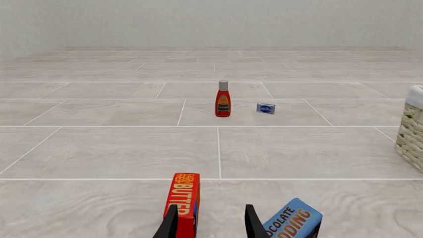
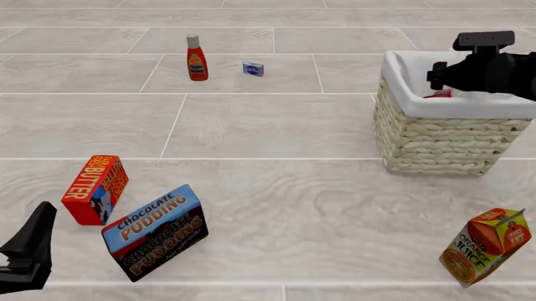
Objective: Pick the milk and place it in the basket.
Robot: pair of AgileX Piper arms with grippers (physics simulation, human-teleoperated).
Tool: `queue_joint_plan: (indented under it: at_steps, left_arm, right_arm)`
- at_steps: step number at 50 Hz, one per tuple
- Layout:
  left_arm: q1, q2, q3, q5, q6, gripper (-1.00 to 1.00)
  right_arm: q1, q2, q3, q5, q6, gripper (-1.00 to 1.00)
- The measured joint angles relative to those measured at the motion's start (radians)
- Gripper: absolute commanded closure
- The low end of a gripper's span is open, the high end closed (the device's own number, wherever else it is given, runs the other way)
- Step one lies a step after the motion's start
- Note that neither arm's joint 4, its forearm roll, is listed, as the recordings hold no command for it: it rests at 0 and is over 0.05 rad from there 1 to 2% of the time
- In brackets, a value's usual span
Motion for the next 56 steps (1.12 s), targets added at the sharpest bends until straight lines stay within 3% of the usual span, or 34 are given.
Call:
queue_joint_plan:
  at_steps: [27, 56]
  left_arm:
    - [0.0, 0.0, 0.0, 0.0, 0.0, -1.0]
    - [0.0, 0.0, 0.0, 0.0, 0.0, -1.0]
  right_arm:
    - [0.021, -0.112, 0.095, -0.059, 0.026, -1.0]
    - [0.054, -0.307, 0.398, -0.334, 0.101, -1.0]
